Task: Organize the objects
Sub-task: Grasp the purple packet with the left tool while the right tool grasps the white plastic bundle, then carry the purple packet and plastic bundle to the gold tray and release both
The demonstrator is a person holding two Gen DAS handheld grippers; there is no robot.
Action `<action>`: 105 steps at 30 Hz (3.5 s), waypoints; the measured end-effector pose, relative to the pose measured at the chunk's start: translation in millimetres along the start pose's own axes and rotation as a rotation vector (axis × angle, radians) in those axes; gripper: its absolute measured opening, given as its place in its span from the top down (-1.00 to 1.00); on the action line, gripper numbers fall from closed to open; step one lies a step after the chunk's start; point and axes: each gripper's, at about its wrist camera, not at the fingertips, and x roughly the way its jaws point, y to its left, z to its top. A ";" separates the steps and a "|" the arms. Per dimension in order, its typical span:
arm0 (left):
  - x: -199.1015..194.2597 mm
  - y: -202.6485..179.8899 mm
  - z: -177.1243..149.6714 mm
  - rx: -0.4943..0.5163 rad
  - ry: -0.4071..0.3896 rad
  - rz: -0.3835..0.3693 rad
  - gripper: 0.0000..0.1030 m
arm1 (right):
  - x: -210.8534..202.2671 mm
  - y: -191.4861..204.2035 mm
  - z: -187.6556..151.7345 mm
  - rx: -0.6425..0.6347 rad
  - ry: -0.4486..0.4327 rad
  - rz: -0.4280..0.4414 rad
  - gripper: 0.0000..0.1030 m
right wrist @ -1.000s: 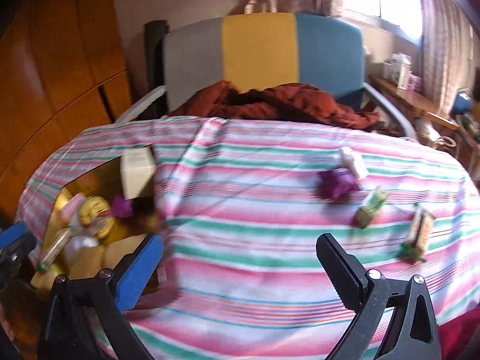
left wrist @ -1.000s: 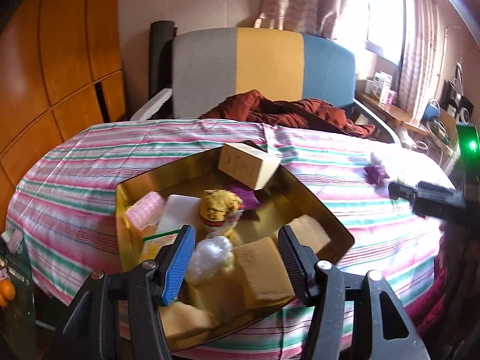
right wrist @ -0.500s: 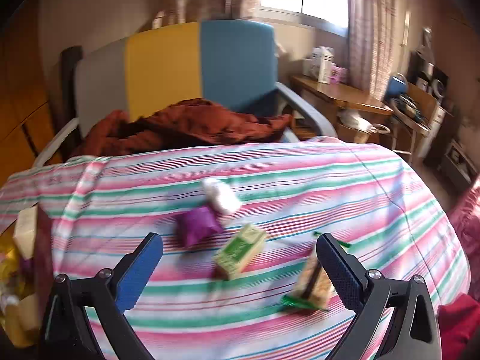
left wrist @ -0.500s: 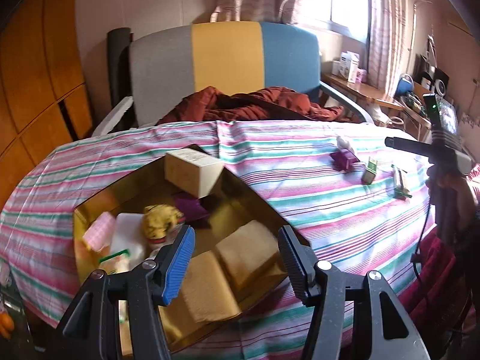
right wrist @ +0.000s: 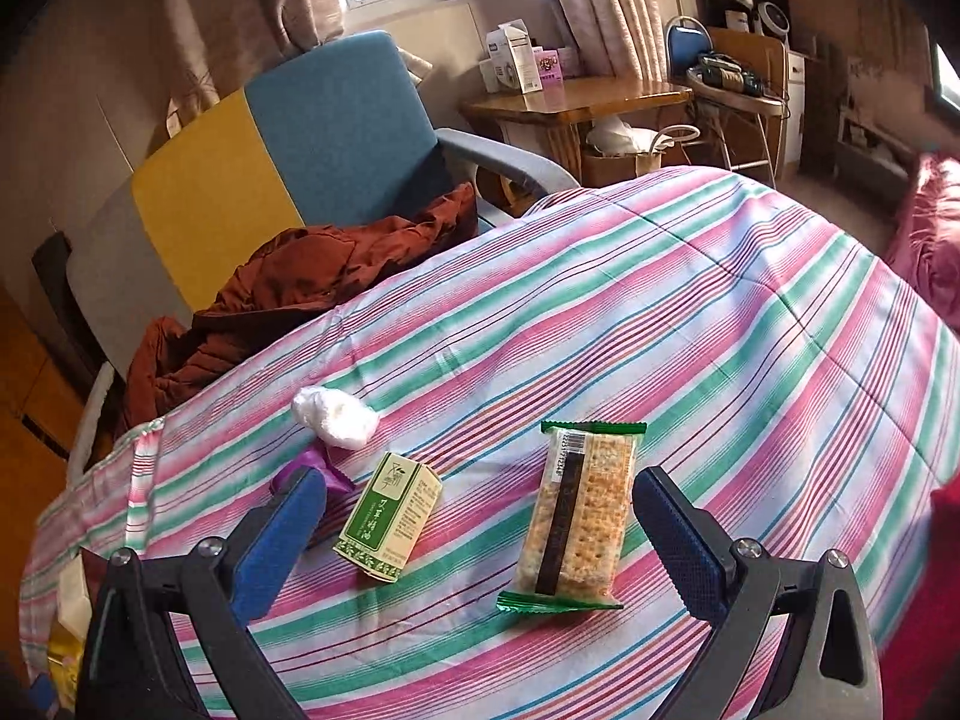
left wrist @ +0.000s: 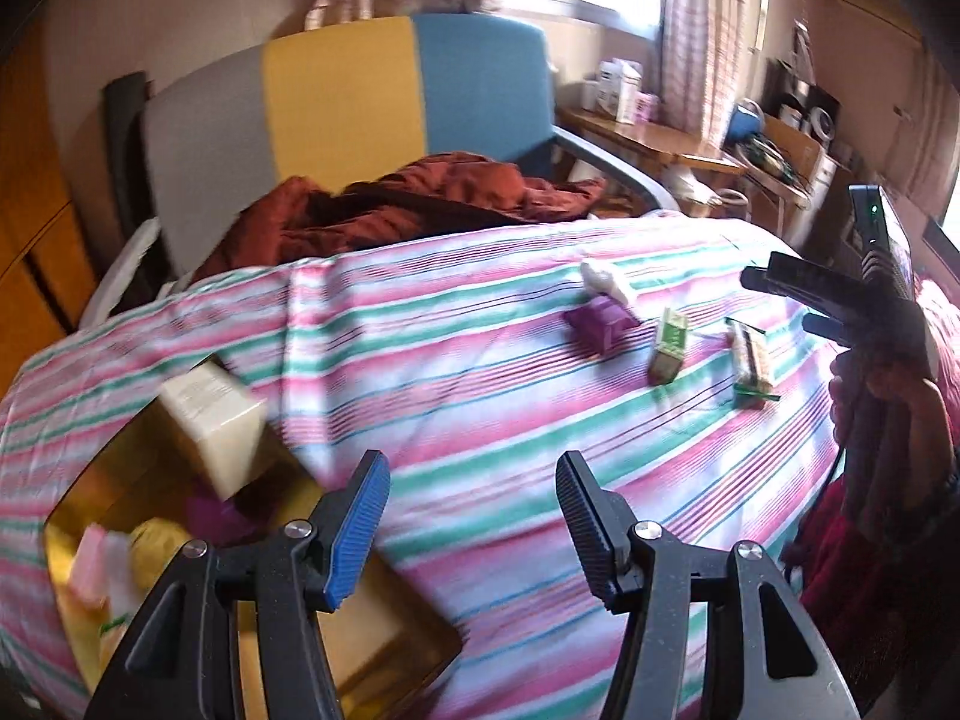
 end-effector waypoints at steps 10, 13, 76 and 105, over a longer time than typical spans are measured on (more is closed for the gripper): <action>95.4 -52.9 60.2 0.166 0.116 -0.105 -0.14 | -8.0 -2.6 0.1 0.041 0.011 0.090 -0.99; 130.5 -66.8 74.9 0.214 0.157 -0.147 -0.14 | -7.5 -6.5 1.1 0.067 0.020 0.115 -0.99; 111.2 -43.7 -23.0 -0.035 0.150 -0.220 0.24 | 147.3 115.7 27.0 -0.494 0.303 0.020 0.33; -20.5 -13.8 -36.8 -0.071 -0.043 -0.089 0.24 | 15.8 103.1 -89.5 -0.544 0.234 0.187 0.32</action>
